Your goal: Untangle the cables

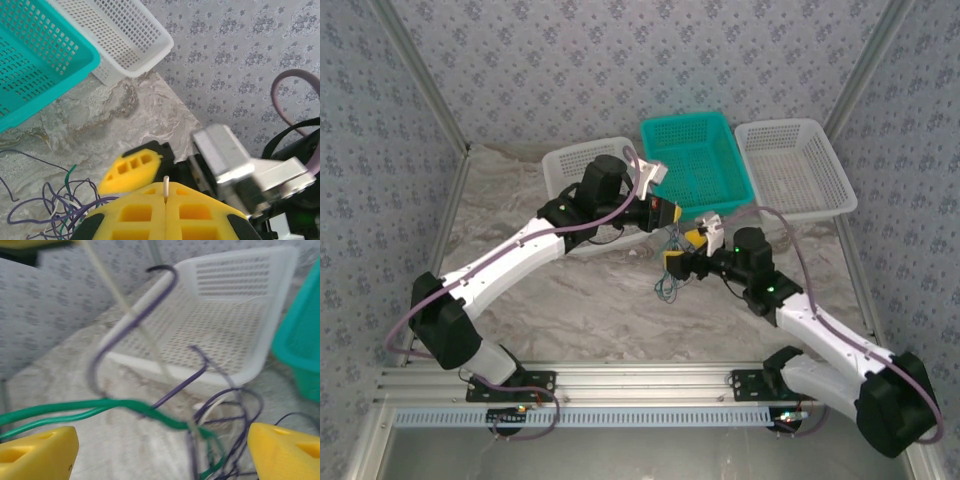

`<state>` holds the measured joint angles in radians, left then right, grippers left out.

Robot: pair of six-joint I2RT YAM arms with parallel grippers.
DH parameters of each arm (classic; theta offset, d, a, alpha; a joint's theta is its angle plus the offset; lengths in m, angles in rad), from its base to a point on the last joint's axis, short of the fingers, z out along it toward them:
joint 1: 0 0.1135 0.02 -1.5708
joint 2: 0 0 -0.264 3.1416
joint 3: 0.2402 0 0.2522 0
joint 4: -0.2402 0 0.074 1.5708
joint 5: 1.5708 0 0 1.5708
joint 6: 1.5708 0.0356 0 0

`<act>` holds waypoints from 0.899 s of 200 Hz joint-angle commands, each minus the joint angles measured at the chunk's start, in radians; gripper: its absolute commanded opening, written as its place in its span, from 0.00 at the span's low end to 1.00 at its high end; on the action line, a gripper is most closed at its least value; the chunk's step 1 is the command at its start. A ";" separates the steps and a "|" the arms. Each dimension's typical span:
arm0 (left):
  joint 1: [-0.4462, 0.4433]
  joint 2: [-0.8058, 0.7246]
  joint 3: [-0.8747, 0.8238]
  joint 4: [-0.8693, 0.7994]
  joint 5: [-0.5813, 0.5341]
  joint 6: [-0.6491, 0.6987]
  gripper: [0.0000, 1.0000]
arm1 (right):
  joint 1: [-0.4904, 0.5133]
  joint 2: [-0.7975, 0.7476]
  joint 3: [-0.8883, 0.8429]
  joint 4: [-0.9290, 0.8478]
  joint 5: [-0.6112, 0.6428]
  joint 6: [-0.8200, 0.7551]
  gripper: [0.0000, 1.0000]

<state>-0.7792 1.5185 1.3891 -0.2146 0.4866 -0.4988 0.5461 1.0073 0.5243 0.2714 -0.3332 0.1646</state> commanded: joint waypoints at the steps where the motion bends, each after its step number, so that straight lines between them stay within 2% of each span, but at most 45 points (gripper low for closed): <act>1: -0.003 -0.038 0.040 0.010 0.012 -0.007 0.00 | 0.039 0.077 -0.020 0.170 0.289 -0.122 0.88; 12: -0.002 -0.049 0.038 0.008 0.002 -0.010 0.00 | 0.053 0.120 -0.019 0.218 0.335 -0.141 0.80; 31: 0.001 -0.085 0.033 -0.010 -0.050 -0.007 0.00 | 0.063 0.177 -0.009 0.229 0.388 -0.159 0.47; 53: 0.039 -0.146 0.034 -0.038 -0.087 -0.015 0.00 | 0.059 0.195 -0.038 0.229 0.418 -0.146 0.31; 83: 0.177 -0.244 0.043 -0.031 -0.056 -0.086 0.00 | 0.040 0.188 -0.094 0.178 0.455 -0.091 0.27; 101: 0.253 -0.288 0.074 -0.059 -0.043 -0.085 0.00 | 0.020 0.165 -0.133 0.159 0.471 -0.044 0.26; 131: 0.346 -0.333 0.115 -0.118 -0.046 -0.071 0.00 | -0.018 0.114 -0.191 0.129 0.474 0.023 0.14; 180: 0.463 -0.392 0.161 -0.202 -0.080 -0.030 0.00 | -0.102 0.027 -0.219 -0.082 0.587 0.153 0.17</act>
<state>-0.3737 1.1774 1.4853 -0.3717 0.4290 -0.5591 0.4908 1.0706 0.3321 0.3435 0.1562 0.2047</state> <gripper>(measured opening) 0.040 0.162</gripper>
